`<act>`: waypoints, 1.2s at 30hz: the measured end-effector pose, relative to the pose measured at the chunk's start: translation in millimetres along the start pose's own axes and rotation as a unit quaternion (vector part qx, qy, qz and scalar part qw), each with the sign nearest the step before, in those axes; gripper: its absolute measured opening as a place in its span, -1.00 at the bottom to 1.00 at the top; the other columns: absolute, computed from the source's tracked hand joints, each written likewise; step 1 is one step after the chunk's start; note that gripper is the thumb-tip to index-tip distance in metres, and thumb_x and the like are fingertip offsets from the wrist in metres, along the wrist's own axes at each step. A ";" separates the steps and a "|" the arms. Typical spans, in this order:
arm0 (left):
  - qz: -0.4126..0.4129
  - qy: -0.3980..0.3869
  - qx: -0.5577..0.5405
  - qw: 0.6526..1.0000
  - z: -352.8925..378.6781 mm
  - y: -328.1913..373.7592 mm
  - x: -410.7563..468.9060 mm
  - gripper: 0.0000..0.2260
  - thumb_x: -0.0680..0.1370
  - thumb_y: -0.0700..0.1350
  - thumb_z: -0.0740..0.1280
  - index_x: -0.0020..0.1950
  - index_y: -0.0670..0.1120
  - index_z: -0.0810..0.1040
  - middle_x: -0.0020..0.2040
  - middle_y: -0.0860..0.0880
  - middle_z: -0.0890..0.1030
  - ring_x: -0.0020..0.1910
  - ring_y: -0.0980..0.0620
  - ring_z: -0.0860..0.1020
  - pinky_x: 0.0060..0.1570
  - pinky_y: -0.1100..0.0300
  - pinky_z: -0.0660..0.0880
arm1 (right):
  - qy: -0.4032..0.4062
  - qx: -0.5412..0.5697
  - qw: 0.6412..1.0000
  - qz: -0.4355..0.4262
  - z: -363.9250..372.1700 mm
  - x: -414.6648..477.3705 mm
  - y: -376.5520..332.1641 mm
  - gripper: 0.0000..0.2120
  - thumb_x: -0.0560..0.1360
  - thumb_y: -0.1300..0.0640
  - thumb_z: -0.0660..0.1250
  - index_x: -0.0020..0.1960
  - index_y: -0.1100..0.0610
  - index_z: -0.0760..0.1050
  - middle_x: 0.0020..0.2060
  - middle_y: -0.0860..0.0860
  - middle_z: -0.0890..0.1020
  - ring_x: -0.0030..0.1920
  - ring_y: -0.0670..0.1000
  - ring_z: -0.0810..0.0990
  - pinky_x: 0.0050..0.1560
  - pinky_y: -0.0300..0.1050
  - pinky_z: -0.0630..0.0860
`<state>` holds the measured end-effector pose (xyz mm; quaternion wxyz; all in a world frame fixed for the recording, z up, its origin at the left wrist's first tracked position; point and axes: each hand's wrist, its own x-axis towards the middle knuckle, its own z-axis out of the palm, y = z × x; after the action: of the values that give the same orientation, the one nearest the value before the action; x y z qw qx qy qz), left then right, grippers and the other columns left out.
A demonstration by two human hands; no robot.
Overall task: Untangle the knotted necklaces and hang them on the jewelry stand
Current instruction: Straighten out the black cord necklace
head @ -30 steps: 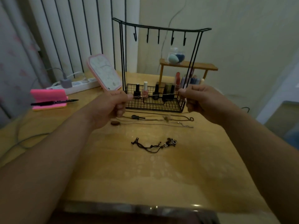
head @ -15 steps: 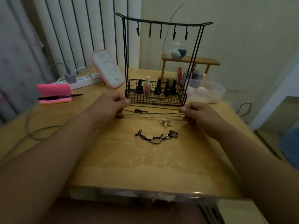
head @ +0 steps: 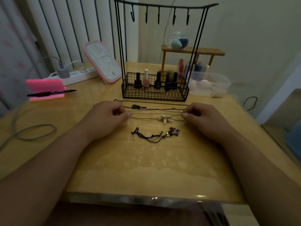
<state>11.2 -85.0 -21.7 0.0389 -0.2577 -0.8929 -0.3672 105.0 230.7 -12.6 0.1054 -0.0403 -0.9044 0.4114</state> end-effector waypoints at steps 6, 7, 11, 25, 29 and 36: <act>0.048 0.013 0.098 0.994 3.9 -4.4 1.5 -0.79 0.57 0.16 0.40 -0.21 0.11 0.58 -0.20 0.13 0.58 -0.09 0.10 0.50 0.14 -0.10 0.45 | -0.037 -0.091 0.995 -0.010 -4.1 -2.0 4.9 -0.81 0.55 0.24 0.41 0.01 -0.04 0.68 0.02 -0.08 0.64 0.02 -0.15 0.56 0.06 -0.18 0.50; 0.050 0.022 0.103 0.993 4.3 -4.6 1.9 -0.80 0.58 0.15 0.39 -0.20 0.12 0.57 -0.18 0.14 0.57 -0.08 0.08 0.49 0.15 -0.12 0.45 | -0.033 -0.098 0.995 -0.011 -3.4 -2.0 4.6 -0.81 0.54 0.23 0.40 0.04 -0.03 0.67 0.04 -0.07 0.62 0.04 -0.14 0.55 0.09 -0.17 0.49; 0.069 0.076 0.069 0.992 4.1 5.3 2.2 -0.93 0.60 0.04 0.38 -0.07 0.11 0.57 -0.09 0.13 0.54 -0.03 0.06 0.49 0.07 -0.05 0.50 | 0.031 -0.056 0.998 -0.021 -2.5 -5.5 -0.5 -0.78 0.55 0.19 0.39 0.12 -0.07 0.63 0.10 -0.11 0.60 0.11 -0.16 0.53 0.03 -0.33 0.39; 0.059 -0.140 0.036 0.988 4.5 33.9 -16.0 -0.97 0.63 0.02 0.40 0.00 0.14 0.57 -0.04 0.15 0.61 -0.04 0.22 0.55 -0.03 0.19 0.48 | -0.159 -0.173 0.961 -0.142 40.4 -23.2 -52.8 -0.92 0.57 -0.07 0.45 0.06 -0.15 0.63 0.05 -0.16 0.53 0.05 -0.15 0.52 0.08 -0.13 0.54; -0.009 -0.094 -0.124 0.988 4.0 41.1 -14.9 -0.96 0.67 -0.08 0.35 0.07 0.00 0.59 -0.14 0.03 0.68 -0.19 0.21 0.61 -0.13 0.25 0.53 | -0.164 -0.100 0.976 -0.100 37.6 -21.1 -56.1 -0.95 0.61 -0.03 0.41 0.00 -0.08 0.62 -0.06 -0.16 0.65 -0.04 -0.22 0.57 -0.02 -0.18 0.47; -0.026 -0.207 -0.176 0.962 -9.7 49.8 8.2 -0.86 0.64 -0.22 0.34 0.10 -0.03 0.66 -0.09 -0.10 0.66 -0.11 0.00 0.63 0.01 0.13 0.61 | -0.173 0.069 0.980 -0.064 22.2 -1.1 -72.8 -0.81 0.62 0.03 0.38 -0.01 0.15 0.63 -0.09 0.00 0.73 -0.01 -0.04 0.70 0.13 -0.04 0.58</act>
<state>27.3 -58.2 19.2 -0.2018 -0.3077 -0.8093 -0.4579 102.1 166.2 27.8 -0.0244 0.0965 -0.8791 0.4661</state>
